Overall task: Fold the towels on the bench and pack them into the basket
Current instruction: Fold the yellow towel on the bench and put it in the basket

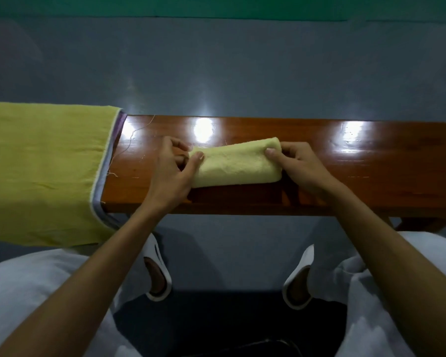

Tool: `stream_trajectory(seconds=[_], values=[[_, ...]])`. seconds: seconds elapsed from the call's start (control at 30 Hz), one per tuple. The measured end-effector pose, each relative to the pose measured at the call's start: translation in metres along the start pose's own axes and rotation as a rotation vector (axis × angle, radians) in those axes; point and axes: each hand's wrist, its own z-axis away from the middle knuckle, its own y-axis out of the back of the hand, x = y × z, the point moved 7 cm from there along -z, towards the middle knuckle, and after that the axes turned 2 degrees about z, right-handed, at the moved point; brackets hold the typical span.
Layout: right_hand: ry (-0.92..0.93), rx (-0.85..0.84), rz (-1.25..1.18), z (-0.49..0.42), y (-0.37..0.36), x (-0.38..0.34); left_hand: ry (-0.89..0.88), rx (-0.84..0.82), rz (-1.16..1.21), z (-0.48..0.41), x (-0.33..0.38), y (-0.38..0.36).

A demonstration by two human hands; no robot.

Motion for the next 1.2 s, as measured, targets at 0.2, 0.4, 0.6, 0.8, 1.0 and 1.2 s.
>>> stream_trajectory(seconds=[0.2,0.4,0.6,0.8,1.0,1.2], values=[[-0.003,0.107,0.235,-0.018,-0.002,-0.001,0.000,0.055,-0.003,-0.009,0.006,-0.010],[0.000,0.192,0.331,-0.023,-0.002,-0.003,-0.024,0.033,0.030,-0.015,0.001,-0.009],[-0.021,0.330,0.326,-0.022,0.003,0.001,-0.043,0.139,0.009,-0.014,0.001,-0.007],[0.094,0.582,0.496,-0.008,0.009,-0.011,-0.192,0.286,-0.365,-0.002,0.028,-0.010],[0.529,0.679,0.748,0.032,-0.040,-0.056,-0.464,-0.114,-0.740,0.035,0.052,-0.075],[0.412,0.135,0.992,0.010,-0.083,-0.019,-0.402,-0.223,-0.981,0.023,0.023,-0.086]])
